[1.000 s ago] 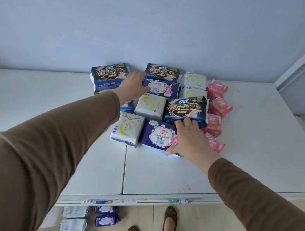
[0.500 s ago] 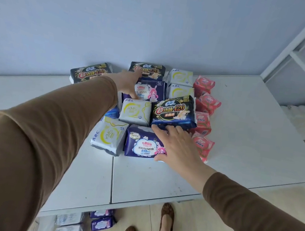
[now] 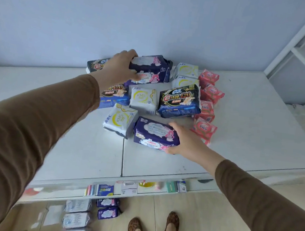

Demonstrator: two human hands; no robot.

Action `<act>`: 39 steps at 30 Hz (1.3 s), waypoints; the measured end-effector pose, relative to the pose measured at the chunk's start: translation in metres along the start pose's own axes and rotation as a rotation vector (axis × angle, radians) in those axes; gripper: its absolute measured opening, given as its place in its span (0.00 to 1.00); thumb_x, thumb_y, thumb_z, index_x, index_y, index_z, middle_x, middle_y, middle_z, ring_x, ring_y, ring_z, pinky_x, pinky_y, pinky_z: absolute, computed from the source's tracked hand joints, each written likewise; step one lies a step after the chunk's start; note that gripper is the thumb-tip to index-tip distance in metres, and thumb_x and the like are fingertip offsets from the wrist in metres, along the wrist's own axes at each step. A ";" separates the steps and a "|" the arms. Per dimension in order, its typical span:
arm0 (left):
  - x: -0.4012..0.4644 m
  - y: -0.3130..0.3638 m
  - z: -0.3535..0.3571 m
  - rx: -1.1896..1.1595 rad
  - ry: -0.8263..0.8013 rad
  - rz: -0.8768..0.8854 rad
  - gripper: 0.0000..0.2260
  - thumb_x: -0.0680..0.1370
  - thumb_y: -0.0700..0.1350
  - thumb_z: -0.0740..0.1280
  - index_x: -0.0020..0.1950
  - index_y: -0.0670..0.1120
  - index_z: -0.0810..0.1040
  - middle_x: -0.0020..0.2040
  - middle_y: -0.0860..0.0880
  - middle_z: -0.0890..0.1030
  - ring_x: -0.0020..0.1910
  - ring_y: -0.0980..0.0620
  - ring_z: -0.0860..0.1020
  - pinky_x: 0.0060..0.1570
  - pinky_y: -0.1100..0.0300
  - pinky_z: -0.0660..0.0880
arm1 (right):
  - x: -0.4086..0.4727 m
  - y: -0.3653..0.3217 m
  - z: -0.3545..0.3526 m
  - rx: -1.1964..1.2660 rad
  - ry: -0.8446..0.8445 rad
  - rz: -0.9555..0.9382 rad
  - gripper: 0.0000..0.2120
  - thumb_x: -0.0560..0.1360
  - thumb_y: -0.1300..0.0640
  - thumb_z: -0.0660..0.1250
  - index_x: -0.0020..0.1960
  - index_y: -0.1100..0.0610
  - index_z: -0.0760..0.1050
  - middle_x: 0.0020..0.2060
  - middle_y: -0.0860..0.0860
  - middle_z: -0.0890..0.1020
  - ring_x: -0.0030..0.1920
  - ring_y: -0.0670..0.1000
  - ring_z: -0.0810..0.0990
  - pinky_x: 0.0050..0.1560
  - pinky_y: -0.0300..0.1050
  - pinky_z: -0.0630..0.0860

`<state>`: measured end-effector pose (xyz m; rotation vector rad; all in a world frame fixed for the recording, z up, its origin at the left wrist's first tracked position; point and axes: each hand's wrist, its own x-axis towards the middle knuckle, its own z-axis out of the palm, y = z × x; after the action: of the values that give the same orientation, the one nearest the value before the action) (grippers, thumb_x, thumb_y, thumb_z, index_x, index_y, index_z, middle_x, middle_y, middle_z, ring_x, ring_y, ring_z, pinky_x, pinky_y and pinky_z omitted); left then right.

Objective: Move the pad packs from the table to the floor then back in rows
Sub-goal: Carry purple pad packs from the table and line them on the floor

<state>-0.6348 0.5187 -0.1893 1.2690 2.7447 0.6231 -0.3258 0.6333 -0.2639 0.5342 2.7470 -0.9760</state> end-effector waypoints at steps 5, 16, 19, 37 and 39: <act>-0.075 0.011 -0.027 -0.192 0.077 -0.044 0.23 0.68 0.51 0.76 0.59 0.51 0.71 0.51 0.50 0.76 0.46 0.50 0.75 0.39 0.57 0.69 | -0.023 0.001 0.004 0.243 0.165 -0.013 0.29 0.66 0.55 0.79 0.60 0.51 0.67 0.50 0.45 0.79 0.49 0.50 0.80 0.45 0.39 0.76; -0.327 0.021 -0.016 -0.295 -0.032 -0.190 0.23 0.66 0.46 0.79 0.57 0.58 0.76 0.50 0.51 0.77 0.45 0.60 0.76 0.43 0.68 0.71 | -0.151 0.027 0.049 0.720 -0.047 -0.050 0.27 0.66 0.56 0.82 0.61 0.50 0.75 0.54 0.49 0.85 0.56 0.53 0.84 0.60 0.51 0.79; -0.388 0.014 0.009 -0.293 -0.109 -0.247 0.22 0.66 0.50 0.79 0.56 0.60 0.76 0.48 0.57 0.78 0.43 0.60 0.78 0.42 0.64 0.72 | -0.180 0.043 0.086 0.661 -0.130 0.039 0.38 0.64 0.54 0.82 0.70 0.52 0.71 0.60 0.50 0.83 0.62 0.54 0.80 0.70 0.56 0.72; -0.592 -0.172 0.233 -0.217 -0.553 -0.413 0.22 0.68 0.49 0.76 0.59 0.48 0.73 0.51 0.50 0.77 0.44 0.52 0.76 0.41 0.60 0.72 | -0.244 0.018 0.406 0.465 -0.306 0.283 0.24 0.65 0.54 0.82 0.56 0.46 0.74 0.49 0.41 0.84 0.48 0.41 0.82 0.52 0.41 0.78; -0.607 -0.195 0.269 -0.200 -0.591 -0.390 0.21 0.68 0.48 0.76 0.57 0.49 0.73 0.52 0.50 0.76 0.43 0.53 0.74 0.40 0.61 0.70 | -0.244 0.023 0.453 0.473 -0.293 0.323 0.22 0.64 0.53 0.80 0.53 0.43 0.74 0.46 0.38 0.83 0.45 0.38 0.82 0.46 0.35 0.76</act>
<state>-0.3162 0.0462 -0.5821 0.6949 2.2682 0.3896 -0.0717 0.2950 -0.5569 0.7996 2.0887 -1.4807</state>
